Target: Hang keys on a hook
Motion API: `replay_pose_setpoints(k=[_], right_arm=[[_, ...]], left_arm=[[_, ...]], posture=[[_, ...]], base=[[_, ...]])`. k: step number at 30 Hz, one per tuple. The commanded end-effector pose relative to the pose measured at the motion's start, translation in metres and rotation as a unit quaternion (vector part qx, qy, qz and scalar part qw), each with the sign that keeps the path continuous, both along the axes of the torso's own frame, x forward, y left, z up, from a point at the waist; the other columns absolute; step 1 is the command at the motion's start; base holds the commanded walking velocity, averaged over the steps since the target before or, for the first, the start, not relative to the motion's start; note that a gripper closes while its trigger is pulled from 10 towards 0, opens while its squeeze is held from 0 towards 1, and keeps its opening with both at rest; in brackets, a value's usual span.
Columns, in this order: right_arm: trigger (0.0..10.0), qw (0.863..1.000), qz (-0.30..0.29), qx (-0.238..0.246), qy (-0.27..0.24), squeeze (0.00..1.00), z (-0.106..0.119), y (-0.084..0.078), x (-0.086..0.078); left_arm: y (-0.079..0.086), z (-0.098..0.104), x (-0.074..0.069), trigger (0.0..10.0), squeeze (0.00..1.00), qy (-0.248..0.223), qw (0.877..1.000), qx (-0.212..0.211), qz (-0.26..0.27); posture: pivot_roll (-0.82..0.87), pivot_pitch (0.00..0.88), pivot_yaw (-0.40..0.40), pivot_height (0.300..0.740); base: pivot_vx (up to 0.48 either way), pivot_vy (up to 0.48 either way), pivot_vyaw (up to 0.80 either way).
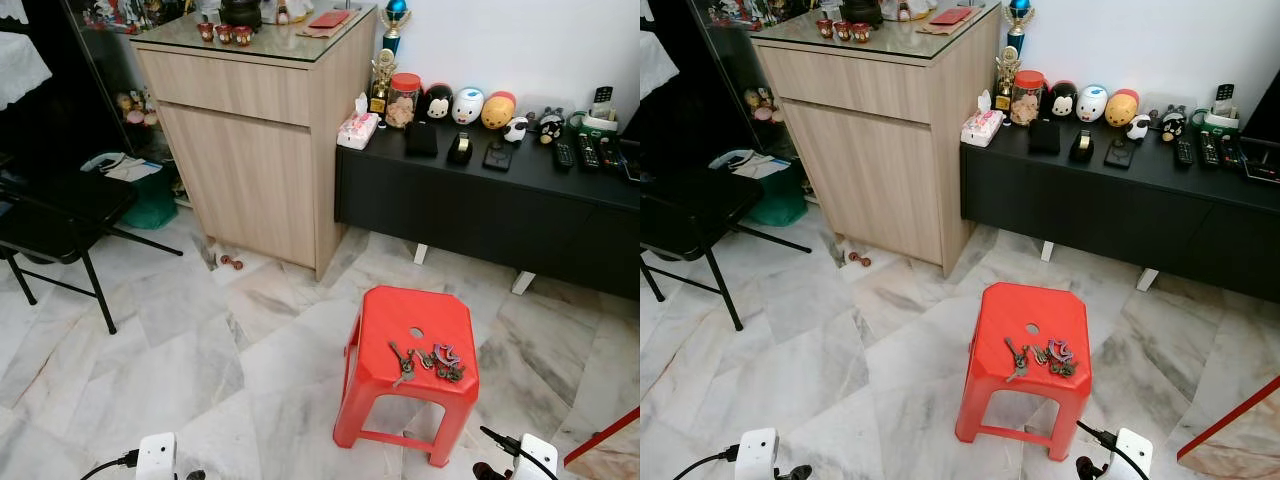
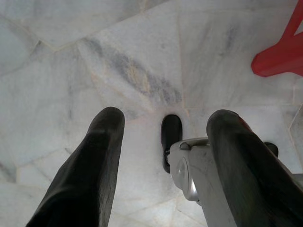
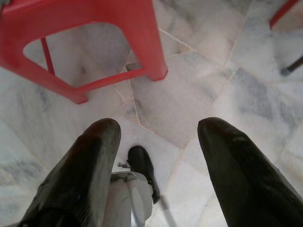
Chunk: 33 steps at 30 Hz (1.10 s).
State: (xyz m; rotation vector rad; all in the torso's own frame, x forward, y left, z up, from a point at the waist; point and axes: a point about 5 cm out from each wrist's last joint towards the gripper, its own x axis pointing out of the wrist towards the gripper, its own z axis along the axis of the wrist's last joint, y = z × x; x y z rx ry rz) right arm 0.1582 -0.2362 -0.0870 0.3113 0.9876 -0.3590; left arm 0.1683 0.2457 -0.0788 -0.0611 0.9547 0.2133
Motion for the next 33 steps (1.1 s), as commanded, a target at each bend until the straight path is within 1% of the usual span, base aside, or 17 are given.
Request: replay_pose_setpoints(k=[1, 4, 6, 8, 10, 13, 14, 15, 17, 19, 25, 30, 33], right_arm=[[10.0, 1.000, 0.009, -0.002, 0.000, 0.00, -0.001, 0.003, -0.001], [10.0, 1.000, 0.008, 0.003, 0.000, 0.00, -0.002, 0.003, -0.003], [10.0, 1.000, -0.008, 0.011, -0.002, 0.00, -0.002, 0.002, -0.005], [10.0, 1.000, -0.007, 0.010, 0.003, 0.00, -0.003, 0.001, -0.008], [10.0, 1.000, -0.006, 0.010, 0.004, 0.00, -0.003, 0.000, -0.008], [10.0, 1.000, -0.010, 0.005, 0.012, 0.00, -0.004, -0.004, -0.013], [10.0, 1.000, -0.013, 0.005, 0.013, 0.00, -0.004, -0.005, -0.014], [10.0, 1.000, -0.015, 0.004, 0.013, 0.00, -0.004, -0.006, -0.016], [10.0, 1.000, -0.015, 0.004, 0.014, 0.00, -0.005, -0.007, -0.017], [10.0, 1.000, -0.017, 0.005, 0.013, 0.00, -0.006, -0.006, -0.021], [10.0, 1.000, -0.016, 0.006, 0.017, 0.00, -0.009, -0.003, -0.026], [10.0, 1.000, -0.014, 0.013, 0.013, 0.00, -0.010, 0.002, -0.028], [10.0, 1.000, -0.012, 0.011, 0.011, 0.00, -0.010, 0.001, -0.027]], left_arm=[[0.002, -0.001, -0.005, 10.0, 0.00, 0.002, 1.000, 0.002, 0.007], [0.003, -0.002, -0.007, 10.0, 0.00, 0.003, 1.000, 0.003, 0.008], [0.003, -0.003, -0.011, 10.0, 0.00, 0.007, 1.000, 0.004, 0.004], [0.005, -0.005, -0.017, 10.0, 0.00, 0.011, 1.000, 0.006, 0.004], [0.005, -0.006, -0.019, 10.0, 0.00, 0.013, 1.000, 0.007, 0.005], [0.006, -0.009, -0.028, 10.0, 0.00, 0.021, 1.000, 0.004, 0.011], [0.005, -0.010, -0.030, 10.0, 0.00, 0.025, 1.000, 0.004, 0.005], [0.005, -0.010, -0.031, 10.0, 0.00, 0.026, 1.000, 0.004, -0.003], [0.005, -0.010, -0.032, 10.0, 0.00, 0.026, 1.000, 0.004, -0.005], [0.004, -0.011, -0.033, 10.0, 0.00, 0.027, 1.000, 0.003, -0.010], [0.005, -0.010, -0.032, 10.0, 0.00, 0.026, 1.000, 0.005, -0.014], [0.008, -0.010, -0.033, 10.0, 0.00, 0.026, 1.000, 0.007, -0.015], [0.007, -0.009, -0.031, 10.0, 0.00, 0.023, 1.000, 0.006, -0.016]], posture=[[-0.05, 0.000, -0.033, 0.740], [-0.05, 0.000, -0.027, 0.740], [-0.05, 0.010, -0.024, 0.740], [-0.05, 0.025, -0.028, 0.740], [-0.05, 0.025, -0.028, 0.740], [-0.05, 0.029, -0.023, 0.740], [-0.05, 0.036, -0.022, 0.740], [-0.07, 0.064, -0.019, 0.740], [-0.07, 0.064, -0.019, 0.740], [-0.06, 0.077, -0.019, 0.740], [-0.05, 0.091, 0.000, 0.740], [-0.06, 0.081, -0.001, 0.740], [-0.05, 0.068, -0.007, 0.740]], base=[[0.000, 0.000, 0.46], [0.240, 0.000, 0.80], [0.000, 0.000, 0.00], [0.240, 0.000, 0.00], [0.240, 0.000, 0.00], [0.246, 0.000, 0.00], [0.255, 0.000, 0.00], [0.259, 0.000, 0.00], [0.259, 0.000, 0.00], [0.261, 0.000, 0.00], [0.261, 0.000, 0.00], [0.259, 0.000, 0.00], [0.262, 0.000, 0.00]])
